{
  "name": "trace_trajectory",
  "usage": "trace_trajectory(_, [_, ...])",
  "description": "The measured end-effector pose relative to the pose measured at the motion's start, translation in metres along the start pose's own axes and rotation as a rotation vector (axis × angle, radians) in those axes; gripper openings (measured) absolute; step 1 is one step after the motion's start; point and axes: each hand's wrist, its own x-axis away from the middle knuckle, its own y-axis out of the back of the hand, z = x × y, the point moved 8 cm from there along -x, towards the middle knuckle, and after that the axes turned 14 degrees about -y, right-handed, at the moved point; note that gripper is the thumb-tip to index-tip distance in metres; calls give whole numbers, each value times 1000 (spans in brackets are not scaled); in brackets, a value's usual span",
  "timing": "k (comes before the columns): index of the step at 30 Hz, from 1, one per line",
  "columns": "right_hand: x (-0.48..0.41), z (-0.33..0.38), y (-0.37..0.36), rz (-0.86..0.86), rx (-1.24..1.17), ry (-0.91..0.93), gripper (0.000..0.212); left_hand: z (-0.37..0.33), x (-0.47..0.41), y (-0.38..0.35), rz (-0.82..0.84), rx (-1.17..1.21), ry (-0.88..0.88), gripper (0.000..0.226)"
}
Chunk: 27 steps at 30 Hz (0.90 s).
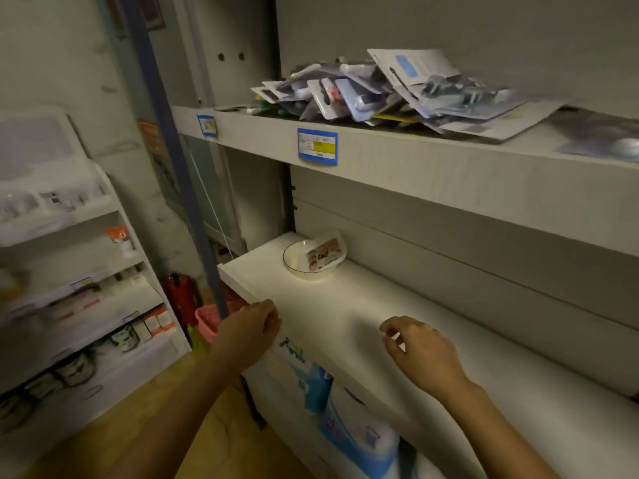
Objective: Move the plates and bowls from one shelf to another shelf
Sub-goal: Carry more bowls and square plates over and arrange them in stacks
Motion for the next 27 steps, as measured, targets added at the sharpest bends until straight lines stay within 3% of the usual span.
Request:
trace_trajectory(9, [-95, 41, -32, -15, 47, -131, 28, 104, -91, -22, 46, 53, -32, 22])
trace_trajectory(13, [-144, 52, -51, -5, 23, -288, 31, 138, -130, -37, 180, 15, -149, 25])
trace_trajectory(20, [-229, 67, -78, 70, 11, -633, 43, 182, -173, -49, 253, 8, -314, 20])
trace_trajectory(27, [-261, 74, -109, 123, -6, -860, 50, 204, -189, -65, 294, 7, -409, 22])
